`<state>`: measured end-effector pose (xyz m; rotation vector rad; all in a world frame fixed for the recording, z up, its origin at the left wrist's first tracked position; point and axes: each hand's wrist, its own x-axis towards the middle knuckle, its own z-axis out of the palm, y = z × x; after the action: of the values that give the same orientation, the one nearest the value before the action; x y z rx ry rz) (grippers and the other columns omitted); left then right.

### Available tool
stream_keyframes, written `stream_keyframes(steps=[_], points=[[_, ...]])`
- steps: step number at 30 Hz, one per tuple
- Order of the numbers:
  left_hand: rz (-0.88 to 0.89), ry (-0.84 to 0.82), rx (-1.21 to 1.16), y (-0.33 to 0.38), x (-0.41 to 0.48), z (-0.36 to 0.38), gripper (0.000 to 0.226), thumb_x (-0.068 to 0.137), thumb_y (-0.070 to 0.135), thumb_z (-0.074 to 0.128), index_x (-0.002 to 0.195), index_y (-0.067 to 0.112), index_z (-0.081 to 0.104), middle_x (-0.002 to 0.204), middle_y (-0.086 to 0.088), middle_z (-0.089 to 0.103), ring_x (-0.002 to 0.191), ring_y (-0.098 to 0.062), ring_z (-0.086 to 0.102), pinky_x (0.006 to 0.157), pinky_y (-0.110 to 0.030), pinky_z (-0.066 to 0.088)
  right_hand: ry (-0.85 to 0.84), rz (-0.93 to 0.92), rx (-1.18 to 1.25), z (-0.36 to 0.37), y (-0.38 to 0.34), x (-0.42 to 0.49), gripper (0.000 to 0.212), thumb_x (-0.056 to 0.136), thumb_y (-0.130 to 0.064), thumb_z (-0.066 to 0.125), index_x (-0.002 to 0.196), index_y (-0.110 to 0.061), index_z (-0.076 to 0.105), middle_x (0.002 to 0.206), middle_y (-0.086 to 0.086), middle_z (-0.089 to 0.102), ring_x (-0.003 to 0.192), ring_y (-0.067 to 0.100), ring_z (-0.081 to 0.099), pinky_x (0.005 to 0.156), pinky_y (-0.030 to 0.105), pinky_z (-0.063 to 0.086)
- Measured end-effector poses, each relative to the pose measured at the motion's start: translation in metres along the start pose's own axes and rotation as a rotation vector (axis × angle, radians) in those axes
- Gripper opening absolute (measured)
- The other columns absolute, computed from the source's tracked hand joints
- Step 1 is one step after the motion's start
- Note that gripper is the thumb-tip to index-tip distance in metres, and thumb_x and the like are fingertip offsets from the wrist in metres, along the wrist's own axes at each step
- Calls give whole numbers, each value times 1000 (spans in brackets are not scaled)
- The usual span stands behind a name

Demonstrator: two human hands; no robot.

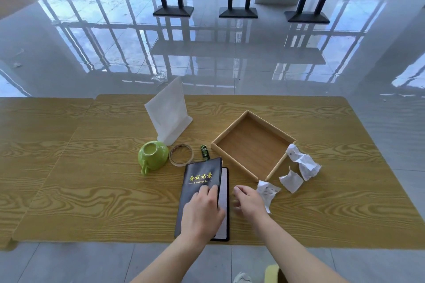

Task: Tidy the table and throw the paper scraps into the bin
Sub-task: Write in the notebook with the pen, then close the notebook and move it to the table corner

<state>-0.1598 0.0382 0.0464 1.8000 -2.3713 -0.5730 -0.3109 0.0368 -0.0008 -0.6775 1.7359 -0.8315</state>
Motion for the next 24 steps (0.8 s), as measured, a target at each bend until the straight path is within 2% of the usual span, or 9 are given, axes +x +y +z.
stream_keyframes(steps=[4,8,11,14,16,18,19,21,24], points=[[28,-39,151,9,1,18,29,89,27,44,116,21,50,109,-1,53,94,-25,54,59,-35,40,-25,50,24,-4,0,1,17,100,-31,50,104,-23,64,101,-2,68,88,17,67,88,41,58],[75,-43,213,6,-3,33,30,90,30,48,119,20,51,108,-2,53,91,-23,51,56,-33,41,-42,53,11,-5,-1,1,23,101,-28,46,91,-28,66,102,1,70,96,20,66,85,41,59],[138,-22,196,0,-5,40,38,91,48,49,119,22,52,112,-1,54,98,-23,50,71,-35,48,-34,44,-34,-4,-2,1,24,101,-27,46,88,-29,67,99,-3,70,96,17,64,85,40,58],[146,20,101,-12,-10,41,40,92,48,45,125,29,56,129,2,54,121,-23,46,91,-38,43,-61,43,-90,1,-2,2,28,98,-30,51,120,-18,64,115,1,68,106,20,63,95,46,54],[105,61,29,-26,-14,37,39,91,47,50,127,33,58,134,2,53,130,-22,41,98,-40,41,-57,38,-159,5,0,2,39,95,-33,56,130,-16,56,119,-1,64,109,19,60,95,43,54],[35,94,-3,-44,-15,32,41,89,48,55,127,34,59,134,0,53,130,-22,41,98,-42,41,-26,6,-252,10,1,0,41,91,-37,61,128,-20,55,108,-8,60,101,13,57,84,33,53],[-26,83,-14,-53,-15,28,44,89,50,56,130,33,56,135,0,51,130,-22,40,98,-42,42,-9,-9,-298,12,2,0,40,90,-39,63,125,-23,56,100,-12,58,94,9,55,78,28,51],[-168,24,-53,-68,-13,23,55,90,54,54,139,29,46,138,-1,46,130,-22,39,98,-41,44,18,-26,-376,16,2,1,33,86,-41,67,114,-26,59,92,-16,58,86,6,55,74,27,50],[-320,-39,-191,-80,-8,19,66,88,53,58,143,25,36,130,-3,45,122,-22,43,95,-37,47,50,-32,-484,24,0,-1,24,85,-41,69,100,-27,57,96,-9,63,87,11,59,75,30,54]])
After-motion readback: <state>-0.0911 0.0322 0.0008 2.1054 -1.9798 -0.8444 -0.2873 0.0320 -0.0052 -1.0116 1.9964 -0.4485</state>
